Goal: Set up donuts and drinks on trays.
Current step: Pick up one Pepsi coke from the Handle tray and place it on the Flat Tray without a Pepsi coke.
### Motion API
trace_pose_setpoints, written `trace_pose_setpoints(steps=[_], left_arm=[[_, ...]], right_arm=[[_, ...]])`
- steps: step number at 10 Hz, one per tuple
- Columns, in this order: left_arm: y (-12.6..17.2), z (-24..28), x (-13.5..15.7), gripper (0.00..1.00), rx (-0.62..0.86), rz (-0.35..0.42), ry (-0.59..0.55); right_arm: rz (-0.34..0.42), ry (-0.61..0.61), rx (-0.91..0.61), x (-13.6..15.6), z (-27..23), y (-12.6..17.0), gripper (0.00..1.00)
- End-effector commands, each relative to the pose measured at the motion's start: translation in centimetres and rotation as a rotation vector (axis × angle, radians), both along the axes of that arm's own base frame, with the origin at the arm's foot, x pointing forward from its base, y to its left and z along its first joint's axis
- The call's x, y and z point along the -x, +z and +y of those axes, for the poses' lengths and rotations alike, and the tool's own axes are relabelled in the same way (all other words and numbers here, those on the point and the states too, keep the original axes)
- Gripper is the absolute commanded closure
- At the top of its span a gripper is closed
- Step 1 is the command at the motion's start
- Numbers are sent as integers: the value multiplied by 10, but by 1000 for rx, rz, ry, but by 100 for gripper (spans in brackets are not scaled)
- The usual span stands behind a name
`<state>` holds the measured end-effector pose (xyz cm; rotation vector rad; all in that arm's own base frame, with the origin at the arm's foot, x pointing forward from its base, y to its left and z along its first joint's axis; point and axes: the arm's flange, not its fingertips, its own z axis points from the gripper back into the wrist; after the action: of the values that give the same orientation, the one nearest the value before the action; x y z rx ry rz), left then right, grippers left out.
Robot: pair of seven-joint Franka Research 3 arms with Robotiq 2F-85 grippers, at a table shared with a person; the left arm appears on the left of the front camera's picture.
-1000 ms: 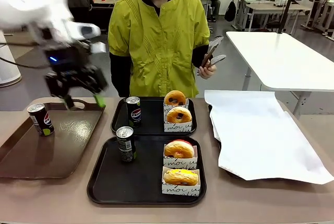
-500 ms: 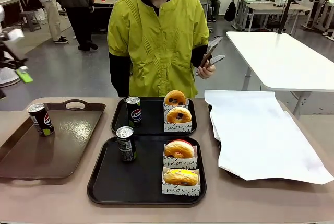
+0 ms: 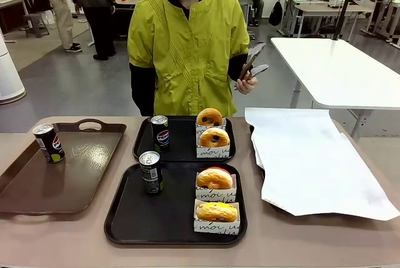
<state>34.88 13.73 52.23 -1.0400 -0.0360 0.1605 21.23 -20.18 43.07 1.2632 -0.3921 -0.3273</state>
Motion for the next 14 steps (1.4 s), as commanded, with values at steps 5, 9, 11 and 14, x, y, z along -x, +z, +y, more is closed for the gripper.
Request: trace_pose_setpoints(steps=[5, 9, 11, 14], left_arm=[[-56, 67, 8, 0, 236, -116, 41], [-90, 74, 1, 0, 276, -95, 49], [-94, 75, 9, 0, 276, -112, 47], [-97, 72, 3, 0, 252, -66, 47]], right_arm=[[-7, 2, -4, 0, 0, 1, 0], [-7, 2, -4, 0, 0, 1, 0], [-7, 2, -4, 0, 0, 1, 0], [-7, 2, -4, 0, 0, 1, 0]])
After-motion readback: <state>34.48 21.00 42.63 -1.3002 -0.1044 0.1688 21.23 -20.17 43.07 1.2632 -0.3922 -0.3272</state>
